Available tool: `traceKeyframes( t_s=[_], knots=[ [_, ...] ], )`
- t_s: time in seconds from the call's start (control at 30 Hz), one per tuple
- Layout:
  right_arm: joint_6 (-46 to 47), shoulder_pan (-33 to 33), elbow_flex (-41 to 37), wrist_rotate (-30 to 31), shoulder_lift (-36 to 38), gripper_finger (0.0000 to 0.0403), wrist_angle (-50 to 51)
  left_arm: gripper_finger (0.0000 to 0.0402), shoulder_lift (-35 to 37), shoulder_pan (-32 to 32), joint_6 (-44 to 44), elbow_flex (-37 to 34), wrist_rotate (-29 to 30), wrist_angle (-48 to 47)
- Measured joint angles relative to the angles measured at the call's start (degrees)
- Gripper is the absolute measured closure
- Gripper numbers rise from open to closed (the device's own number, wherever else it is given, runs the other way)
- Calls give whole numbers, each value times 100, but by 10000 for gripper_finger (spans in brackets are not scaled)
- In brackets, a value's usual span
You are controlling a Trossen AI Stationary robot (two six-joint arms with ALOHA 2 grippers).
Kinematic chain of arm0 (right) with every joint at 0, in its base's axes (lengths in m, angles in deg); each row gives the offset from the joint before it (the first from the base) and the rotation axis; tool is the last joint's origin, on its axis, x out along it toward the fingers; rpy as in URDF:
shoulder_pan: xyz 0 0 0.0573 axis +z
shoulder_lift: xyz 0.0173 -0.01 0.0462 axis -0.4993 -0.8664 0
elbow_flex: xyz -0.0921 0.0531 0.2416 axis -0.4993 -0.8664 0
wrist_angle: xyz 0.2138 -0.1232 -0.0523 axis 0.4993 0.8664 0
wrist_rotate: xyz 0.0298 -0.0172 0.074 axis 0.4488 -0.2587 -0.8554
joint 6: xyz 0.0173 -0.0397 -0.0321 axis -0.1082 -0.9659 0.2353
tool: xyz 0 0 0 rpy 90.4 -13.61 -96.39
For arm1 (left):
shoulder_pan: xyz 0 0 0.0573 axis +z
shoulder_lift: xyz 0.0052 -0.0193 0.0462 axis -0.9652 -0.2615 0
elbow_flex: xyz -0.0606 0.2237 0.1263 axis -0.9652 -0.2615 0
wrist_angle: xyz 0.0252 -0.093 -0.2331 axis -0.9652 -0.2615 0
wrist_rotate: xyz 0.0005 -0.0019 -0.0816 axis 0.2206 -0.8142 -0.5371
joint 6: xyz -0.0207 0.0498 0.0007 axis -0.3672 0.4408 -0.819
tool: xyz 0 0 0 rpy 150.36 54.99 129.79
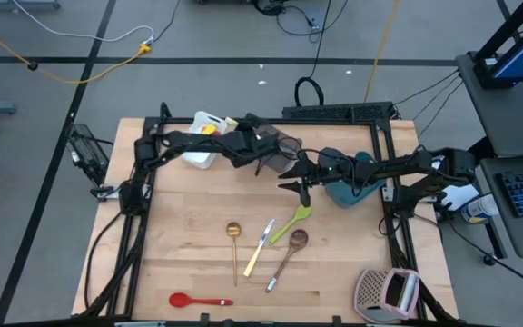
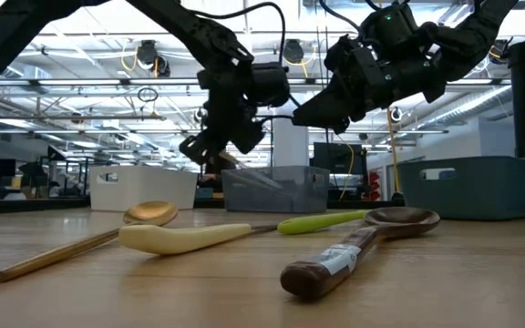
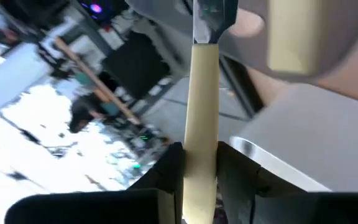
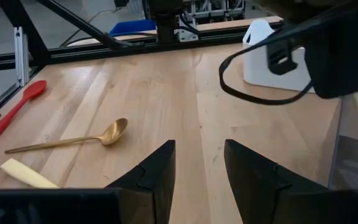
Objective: Pick & Place Kitchen Items
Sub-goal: Put the right yellow table knife into the black bin
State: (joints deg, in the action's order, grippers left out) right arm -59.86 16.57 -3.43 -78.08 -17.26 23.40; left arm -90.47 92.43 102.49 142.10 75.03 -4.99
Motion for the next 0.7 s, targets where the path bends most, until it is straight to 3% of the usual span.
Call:
traceKeyframes(
  t_s=[0.27, 0.7],
  knots=[
    [-4, 0, -2, 2, 0, 273, 19, 324, -176, -124, 1262, -1, -4, 1062],
    [-35, 0, -2, -2, 0, 273, 26, 307, -173, -274, 1170, -2, -887, 1223]
  ],
)
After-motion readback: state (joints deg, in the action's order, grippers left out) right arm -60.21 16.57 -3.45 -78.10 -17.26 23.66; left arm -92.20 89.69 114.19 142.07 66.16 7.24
